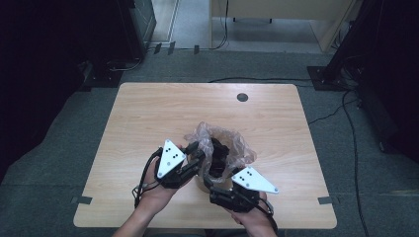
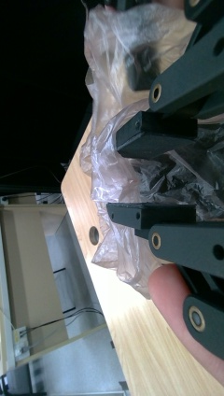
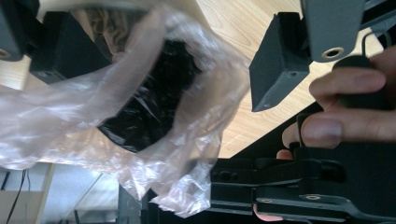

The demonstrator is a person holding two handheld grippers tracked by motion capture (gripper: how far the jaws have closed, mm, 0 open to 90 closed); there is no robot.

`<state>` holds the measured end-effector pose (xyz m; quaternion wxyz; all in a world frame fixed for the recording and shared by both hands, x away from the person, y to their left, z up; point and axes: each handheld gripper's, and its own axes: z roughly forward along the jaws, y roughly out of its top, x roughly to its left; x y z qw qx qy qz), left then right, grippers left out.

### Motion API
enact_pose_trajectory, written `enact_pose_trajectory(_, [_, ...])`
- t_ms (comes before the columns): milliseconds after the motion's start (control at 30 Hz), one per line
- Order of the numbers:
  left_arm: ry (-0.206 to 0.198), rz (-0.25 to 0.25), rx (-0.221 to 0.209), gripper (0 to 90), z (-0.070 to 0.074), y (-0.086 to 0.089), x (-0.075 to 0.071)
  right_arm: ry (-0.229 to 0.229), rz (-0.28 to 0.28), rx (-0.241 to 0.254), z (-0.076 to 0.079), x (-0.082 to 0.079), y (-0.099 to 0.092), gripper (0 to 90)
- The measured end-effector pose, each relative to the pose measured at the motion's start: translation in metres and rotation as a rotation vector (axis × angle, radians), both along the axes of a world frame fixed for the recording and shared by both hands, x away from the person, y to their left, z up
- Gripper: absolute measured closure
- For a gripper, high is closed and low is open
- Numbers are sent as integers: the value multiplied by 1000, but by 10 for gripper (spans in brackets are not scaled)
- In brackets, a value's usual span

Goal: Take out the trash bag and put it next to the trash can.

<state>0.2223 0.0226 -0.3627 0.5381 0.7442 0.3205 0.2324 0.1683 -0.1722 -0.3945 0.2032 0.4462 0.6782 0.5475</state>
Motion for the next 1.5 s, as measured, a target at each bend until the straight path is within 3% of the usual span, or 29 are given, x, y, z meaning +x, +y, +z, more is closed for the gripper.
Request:
enact_pose_trajectory(200, [-9,4,-5,671,3,4,-2,50,-72,-18,5,10,23,230])
enact_pose_trajectory(367, [-14,12,-18,651,5,11,-2,29,-134,-58,4,12,29,645])
enact_pose_trajectory(467, [-30,24,-42,524,6,16,-4,17,-144,-53,4,14,26,823])
enact_pose_trajectory(533, [-33,30,-53,396,6,20,-4,9,-123,-36,5,14,22,884])
enact_pose_trajectory(700, [-24,58,-89,188,0,35,-4,-18,-105,-38,7,15,19,900])
enact_pose_trajectory(767, [-21,83,-104,184,-3,44,-4,-26,-110,-39,8,15,18,900])
enact_pose_trajectory(900, [35,122,-131,167,-9,63,-2,-38,-128,-37,10,18,14,900])
enact_pose_trajectory(1000, [68,141,-138,97,-16,75,-1,-50,-128,-35,11,19,13,900])
enact_pose_trajectory(1100, [70,196,-106,96,-26,87,-1,-66,-124,-30,14,18,13,900])
enact_pose_trajectory(1500, [180,360,-13,96,-79,141,-3,-121,-128,-23,27,18,11,900])
